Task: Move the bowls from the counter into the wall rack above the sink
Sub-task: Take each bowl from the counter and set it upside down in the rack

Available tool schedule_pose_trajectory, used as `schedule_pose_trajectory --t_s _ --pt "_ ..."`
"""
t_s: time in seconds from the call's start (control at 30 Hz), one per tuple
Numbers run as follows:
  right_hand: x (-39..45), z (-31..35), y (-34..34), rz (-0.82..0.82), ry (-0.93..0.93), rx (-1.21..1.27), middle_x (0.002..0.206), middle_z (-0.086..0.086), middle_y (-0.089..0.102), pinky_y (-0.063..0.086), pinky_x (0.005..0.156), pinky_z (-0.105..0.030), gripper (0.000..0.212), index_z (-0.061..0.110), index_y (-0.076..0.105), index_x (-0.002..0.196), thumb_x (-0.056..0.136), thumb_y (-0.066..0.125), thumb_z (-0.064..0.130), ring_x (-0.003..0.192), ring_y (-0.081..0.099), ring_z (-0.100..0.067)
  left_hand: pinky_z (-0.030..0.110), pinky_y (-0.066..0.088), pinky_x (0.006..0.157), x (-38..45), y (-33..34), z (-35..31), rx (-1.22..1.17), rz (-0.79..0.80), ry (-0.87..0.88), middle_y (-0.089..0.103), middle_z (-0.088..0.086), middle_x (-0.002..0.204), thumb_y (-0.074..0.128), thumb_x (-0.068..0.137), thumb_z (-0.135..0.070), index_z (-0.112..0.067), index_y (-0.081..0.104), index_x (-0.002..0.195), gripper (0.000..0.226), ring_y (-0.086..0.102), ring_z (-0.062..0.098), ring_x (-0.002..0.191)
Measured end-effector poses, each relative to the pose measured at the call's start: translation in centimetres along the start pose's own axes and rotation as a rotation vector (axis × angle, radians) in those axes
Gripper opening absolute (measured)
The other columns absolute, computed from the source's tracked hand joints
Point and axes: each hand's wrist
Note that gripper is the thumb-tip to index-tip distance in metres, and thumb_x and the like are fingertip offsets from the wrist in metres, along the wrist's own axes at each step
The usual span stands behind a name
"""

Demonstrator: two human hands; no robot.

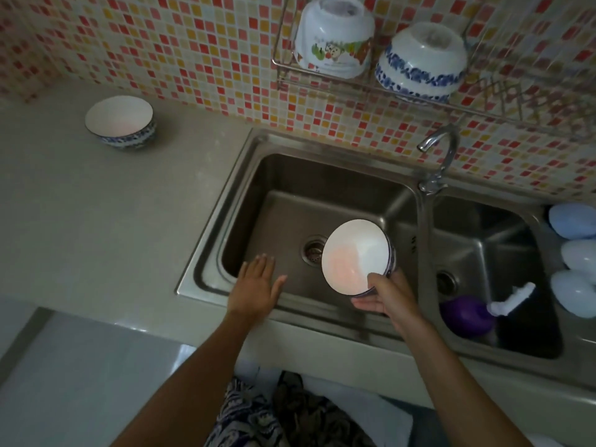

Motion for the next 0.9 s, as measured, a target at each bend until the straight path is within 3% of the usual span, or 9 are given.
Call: schedule_pose_trajectory --t_s 0.2,0.33,0.47,0.53,0.6,0.77,0.9 --pt "0.5 -0.9 0.7 -0.137 -0.054 -0.178 0.114 -0.014 0.057 0.06 0.055 -0.043 0.041 0.012 0.035 0.115 0.08 0.055 0.0 0.061 0.07 -0.04 0.033 0.004 0.121 0.4 0.5 -0.1 -0.108 -0.079 -0.073 0.024 0.01 0.157 0.016 0.098 -0.052 -0.008 0.022 0.149 0.068 0.013 0.019 0.147" --pt "0.6 -1.3 1.1 -0.196 -0.136 -0.31 0.119 -0.005 0.053 0.059 0.048 -0.037 0.057 0.012 0.037 0.125 0.075 0.062 0.002 0.088 0.064 -0.034 0.033 0.004 0.121 0.5 0.8 -0.1 -0.095 -0.078 -0.071 0.025 0.011 0.156 0.019 0.099 -0.049 -0.006 0.024 0.148 0.065 0.015 0.02 0.147" --pt "0.4 -1.9 1.5 -0.269 -0.194 -0.446 0.122 -0.006 0.057 0.06 0.072 -0.049 0.074 0.018 0.035 0.132 0.064 0.064 0.016 0.102 0.062 -0.033 0.032 0.006 0.121 0.4 0.8 -0.1 -0.105 -0.092 -0.075 0.025 0.011 0.156 0.021 0.1 -0.048 -0.006 0.025 0.148 0.064 0.016 0.02 0.146" --pt "0.0 -2.0 1.6 -0.293 -0.213 -0.505 0.127 -0.007 0.056 0.056 0.085 -0.043 0.075 0.016 0.034 0.135 0.068 0.067 0.012 0.109 0.06 -0.032 0.031 0.005 0.12 0.3 0.7 -0.2 -0.106 -0.088 -0.072 0.024 0.011 0.156 0.019 0.099 -0.049 -0.007 0.024 0.148 0.065 0.015 0.019 0.147" --pt "-0.1 -2.3 1.5 -0.331 -0.25 -0.59 0.132 -0.01 0.052 0.051 0.089 -0.041 0.076 0.013 0.031 0.139 0.073 0.069 0.009 0.113 0.058 -0.033 0.03 0.004 0.12 0.3 0.7 -0.2 -0.094 -0.092 -0.068 0.025 0.011 0.156 0.018 0.099 -0.05 -0.007 0.024 0.148 0.066 0.016 0.019 0.146" --pt "-0.5 -2.8 1.1 -0.386 -0.35 -0.881 0.134 -0.016 0.043 0.051 0.08 -0.049 0.082 0.013 0.025 0.139 0.071 0.071 0.008 0.098 0.061 -0.047 0.03 0.005 0.12 0.3 0.9 -0.1 -0.082 -0.087 -0.072 0.025 0.01 0.156 0.015 0.098 -0.053 -0.008 0.023 0.149 0.068 0.015 0.018 0.146" --pt "-0.3 -3.1 0.9 -0.42 -0.398 -0.904 0.131 -0.015 0.043 0.053 0.074 -0.051 0.08 0.014 0.026 0.134 0.068 0.07 0.003 0.09 0.062 -0.05 0.029 0.005 0.119 0.3 1.0 0.0 -0.087 -0.099 -0.064 0.025 0.009 0.156 0.015 0.098 -0.053 -0.009 0.024 0.149 0.068 0.016 0.018 0.146"
Point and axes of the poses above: each hand's wrist, its own x-axis towards the middle knuckle, its own y-axis out of the palm, z = x × y
